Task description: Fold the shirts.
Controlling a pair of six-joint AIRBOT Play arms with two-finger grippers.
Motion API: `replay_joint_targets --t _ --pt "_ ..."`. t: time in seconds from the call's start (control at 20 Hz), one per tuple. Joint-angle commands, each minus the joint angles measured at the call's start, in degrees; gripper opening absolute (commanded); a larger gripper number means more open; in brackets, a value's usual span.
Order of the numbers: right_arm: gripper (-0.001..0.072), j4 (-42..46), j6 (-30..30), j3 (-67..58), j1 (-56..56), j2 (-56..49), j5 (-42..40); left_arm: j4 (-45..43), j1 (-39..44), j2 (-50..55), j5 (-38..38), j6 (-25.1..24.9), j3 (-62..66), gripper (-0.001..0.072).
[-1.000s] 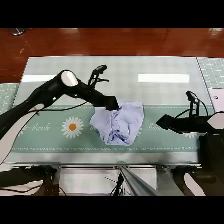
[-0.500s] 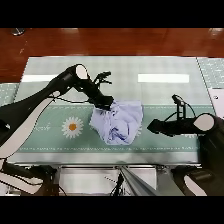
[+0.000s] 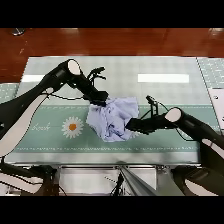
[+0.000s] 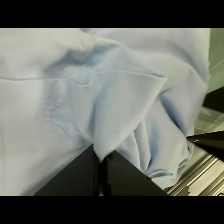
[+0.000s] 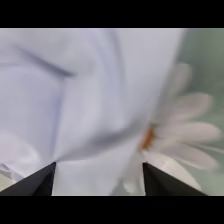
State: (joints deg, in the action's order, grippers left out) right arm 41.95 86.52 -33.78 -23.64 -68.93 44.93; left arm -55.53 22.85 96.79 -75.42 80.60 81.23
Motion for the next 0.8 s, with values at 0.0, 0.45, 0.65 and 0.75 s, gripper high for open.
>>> replay_joint_targets --t 0.0,0.45,0.65,0.75 --pt "0.0616 -5.8 -2.8 -5.7 -3.9 -8.3 -1.5 1.8 -0.2 -0.5 -0.1 -0.4 0.0 0.0019" --pt "0.0025 9.9 -1.4 -38.5 6.7 -7.1 13.5 5.2 -9.9 -18.4 4.6 -1.3 0.3 0.0019" --pt "0.0025 18.8 2.3 -66.3 11.3 -3.8 21.7 5.6 -16.0 -32.5 13.6 -1.3 4.0 0.0019" --pt "0.0025 23.9 2.1 -76.4 11.1 -1.3 26.1 5.6 -18.4 -38.4 17.5 -1.6 7.0 0.0019"
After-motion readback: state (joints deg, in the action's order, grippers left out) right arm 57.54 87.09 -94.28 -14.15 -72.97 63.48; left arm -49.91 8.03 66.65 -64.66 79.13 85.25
